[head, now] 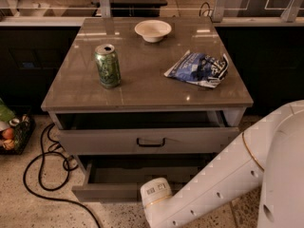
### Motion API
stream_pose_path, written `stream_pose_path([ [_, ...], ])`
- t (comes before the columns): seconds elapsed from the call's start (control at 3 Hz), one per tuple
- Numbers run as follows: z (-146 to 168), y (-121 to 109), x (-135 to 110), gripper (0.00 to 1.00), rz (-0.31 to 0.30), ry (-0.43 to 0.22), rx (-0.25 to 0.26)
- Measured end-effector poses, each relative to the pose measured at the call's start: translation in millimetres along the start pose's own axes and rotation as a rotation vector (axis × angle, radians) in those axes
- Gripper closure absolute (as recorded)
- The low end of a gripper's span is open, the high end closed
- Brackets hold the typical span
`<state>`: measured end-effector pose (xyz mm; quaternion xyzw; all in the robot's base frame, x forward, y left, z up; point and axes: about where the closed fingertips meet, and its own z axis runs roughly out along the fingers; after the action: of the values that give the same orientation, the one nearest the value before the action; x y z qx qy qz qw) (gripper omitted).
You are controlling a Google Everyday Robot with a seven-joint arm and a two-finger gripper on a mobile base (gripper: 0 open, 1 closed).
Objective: Open middle drawer
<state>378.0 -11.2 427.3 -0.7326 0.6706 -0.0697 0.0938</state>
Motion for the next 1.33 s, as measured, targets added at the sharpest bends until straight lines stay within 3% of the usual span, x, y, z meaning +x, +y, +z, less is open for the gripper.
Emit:
stream_pose_path([
  [0.33,-25.1,-26.4,17.3,0.0,0.018,-0.015,0.067],
  [0.67,-40.5,-46.2,33.5,0.19,0.03,-0.038,0.121],
  [1.33,-40.4,-45.5,32.8,0.64,0.028,-0.038,0.12],
])
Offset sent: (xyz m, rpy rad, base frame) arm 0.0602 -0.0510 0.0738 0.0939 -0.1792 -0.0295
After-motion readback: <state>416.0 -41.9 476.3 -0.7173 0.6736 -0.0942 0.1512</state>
